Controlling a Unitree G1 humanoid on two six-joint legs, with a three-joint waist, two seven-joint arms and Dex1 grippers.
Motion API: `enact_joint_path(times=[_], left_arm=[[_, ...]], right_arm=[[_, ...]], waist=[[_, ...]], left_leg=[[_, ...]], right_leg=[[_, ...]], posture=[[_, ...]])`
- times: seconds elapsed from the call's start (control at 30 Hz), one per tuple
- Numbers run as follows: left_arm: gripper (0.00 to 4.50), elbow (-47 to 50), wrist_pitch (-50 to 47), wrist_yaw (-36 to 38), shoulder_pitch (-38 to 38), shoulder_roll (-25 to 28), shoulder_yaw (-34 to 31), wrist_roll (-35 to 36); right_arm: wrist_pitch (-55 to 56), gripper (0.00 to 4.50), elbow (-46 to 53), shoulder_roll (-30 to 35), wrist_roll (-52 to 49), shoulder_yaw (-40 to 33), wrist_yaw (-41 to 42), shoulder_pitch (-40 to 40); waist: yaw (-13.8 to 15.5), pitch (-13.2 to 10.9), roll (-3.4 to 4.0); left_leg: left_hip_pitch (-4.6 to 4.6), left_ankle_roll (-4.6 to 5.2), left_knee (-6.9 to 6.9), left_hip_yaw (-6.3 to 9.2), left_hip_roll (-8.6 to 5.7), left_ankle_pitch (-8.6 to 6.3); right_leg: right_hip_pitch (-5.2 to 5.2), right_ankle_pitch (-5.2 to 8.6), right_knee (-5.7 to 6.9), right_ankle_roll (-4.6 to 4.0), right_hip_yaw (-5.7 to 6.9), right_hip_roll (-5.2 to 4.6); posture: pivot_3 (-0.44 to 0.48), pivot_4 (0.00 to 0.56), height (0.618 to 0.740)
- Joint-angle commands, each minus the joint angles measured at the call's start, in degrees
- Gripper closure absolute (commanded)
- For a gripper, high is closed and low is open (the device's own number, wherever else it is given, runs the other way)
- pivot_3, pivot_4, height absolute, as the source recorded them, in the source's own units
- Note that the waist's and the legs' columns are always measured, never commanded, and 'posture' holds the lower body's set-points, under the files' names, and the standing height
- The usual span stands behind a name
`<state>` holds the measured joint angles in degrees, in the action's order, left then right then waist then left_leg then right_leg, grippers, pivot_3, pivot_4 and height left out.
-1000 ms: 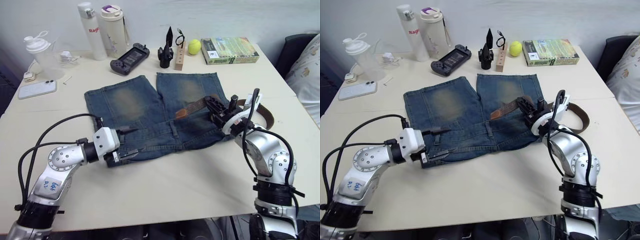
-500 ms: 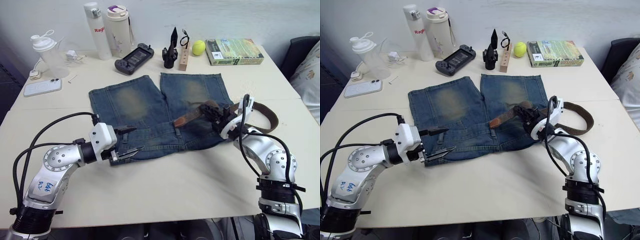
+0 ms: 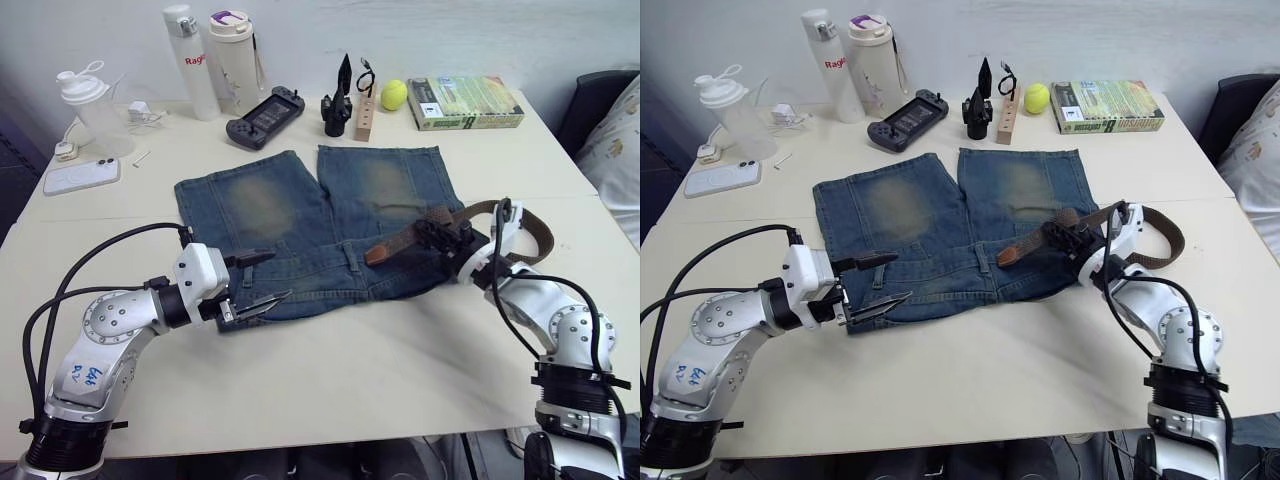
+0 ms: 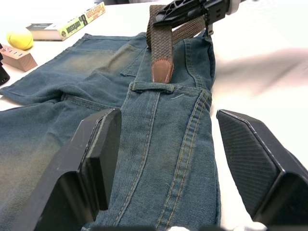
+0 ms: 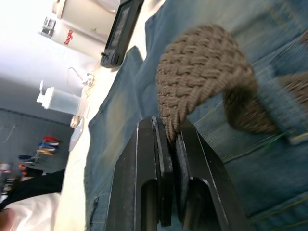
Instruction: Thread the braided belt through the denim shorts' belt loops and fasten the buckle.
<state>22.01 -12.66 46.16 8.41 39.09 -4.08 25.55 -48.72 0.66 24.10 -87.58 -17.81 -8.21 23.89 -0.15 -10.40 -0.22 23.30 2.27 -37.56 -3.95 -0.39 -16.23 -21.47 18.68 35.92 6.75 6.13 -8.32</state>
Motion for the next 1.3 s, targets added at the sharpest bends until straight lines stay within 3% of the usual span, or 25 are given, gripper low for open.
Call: enact_joint_path(times=[0.03,0.8,1.07,1.3], left_arm=[[1.01,2.0,-0.7,-0.4,0.1,-0.7,-1.8,1.8],[1.01,1.3,-2.9,-0.3,1.1,-2.0,-1.1,1.2],[1.01,1.2,-2.9,-0.3,1.0,-2.0,-1.1,0.9],[1.01,0.3,-2.2,-0.2,1.2,-2.0,-1.0,-0.1]], right_arm=[[0.4,4.50,0.4,-2.2,2.0,0.6,1.8,1.0],[-5.6,4.50,-7.3,-9.8,5.5,0.8,0.7,4.3],[-3.6,4.50,-1.7,-14.4,9.7,2.8,2.1,6.5],[-6.1,4.50,3.1,-15.6,14.1,7.6,2.4,3.6]], waist=[[0.0,0.0,0.00],[-1.1,0.0,0.01],[-1.4,0.0,0.02],[-1.5,0.0,0.02]], left_leg=[[0.00,0.00,0.00,-0.01,0.00,0.00],[-0.04,-0.06,0.16,-0.05,0.04,0.02],[-0.03,-0.06,0.23,-0.05,0.03,0.02],[-0.05,-0.08,0.29,-0.04,0.04,0.02]], right_leg=[[0.00,0.00,0.00,0.00,0.00,0.00],[-0.04,0.00,-0.02,0.00,-0.02,0.07],[-0.09,0.00,-0.03,0.00,-0.02,0.07],[-0.11,0.00,-0.03,0.00,-0.04,0.07]], posture=[[0.000,0.150,0.723],[0.000,0.150,0.723],[0.000,0.150,0.723],[0.000,0.150,0.723]])
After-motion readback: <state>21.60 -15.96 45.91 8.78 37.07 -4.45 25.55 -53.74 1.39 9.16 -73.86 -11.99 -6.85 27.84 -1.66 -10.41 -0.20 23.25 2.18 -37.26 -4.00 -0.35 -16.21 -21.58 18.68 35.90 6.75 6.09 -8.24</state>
